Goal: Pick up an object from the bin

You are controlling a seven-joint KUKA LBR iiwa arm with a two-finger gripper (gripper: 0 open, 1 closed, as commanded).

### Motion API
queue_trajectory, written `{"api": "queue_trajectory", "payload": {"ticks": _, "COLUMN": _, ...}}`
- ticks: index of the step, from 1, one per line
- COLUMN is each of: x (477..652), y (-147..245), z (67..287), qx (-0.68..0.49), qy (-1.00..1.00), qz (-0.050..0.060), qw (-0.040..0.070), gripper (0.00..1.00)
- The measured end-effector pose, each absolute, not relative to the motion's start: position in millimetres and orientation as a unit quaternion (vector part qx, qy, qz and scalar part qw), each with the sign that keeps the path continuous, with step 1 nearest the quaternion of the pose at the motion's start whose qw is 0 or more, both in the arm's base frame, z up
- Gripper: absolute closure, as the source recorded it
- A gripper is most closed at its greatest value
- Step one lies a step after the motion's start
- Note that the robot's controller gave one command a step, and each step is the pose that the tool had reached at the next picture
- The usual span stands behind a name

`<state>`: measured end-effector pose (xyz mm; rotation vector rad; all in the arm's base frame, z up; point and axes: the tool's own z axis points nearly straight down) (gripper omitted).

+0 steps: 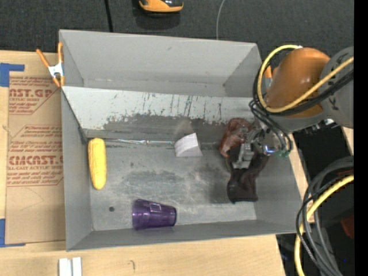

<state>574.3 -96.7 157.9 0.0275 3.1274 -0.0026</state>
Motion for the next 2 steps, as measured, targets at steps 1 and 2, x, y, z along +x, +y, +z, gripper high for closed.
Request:
{"api": "queue_trajectory", "payload": {"ticks": 1, "x": 566.7, "y": -95, "z": 178, "qx": 0.006, "qy": 1.000, "qz": 0.001, "qw": -0.005, "gripper": 1.00}}
{"api": "queue_trajectory", "payload": {"ticks": 2, "x": 553.4, "y": -95, "z": 244, "qx": 0.005, "qy": 1.000, "qz": 0.000, "qw": 0.000, "gripper": 1.00}}
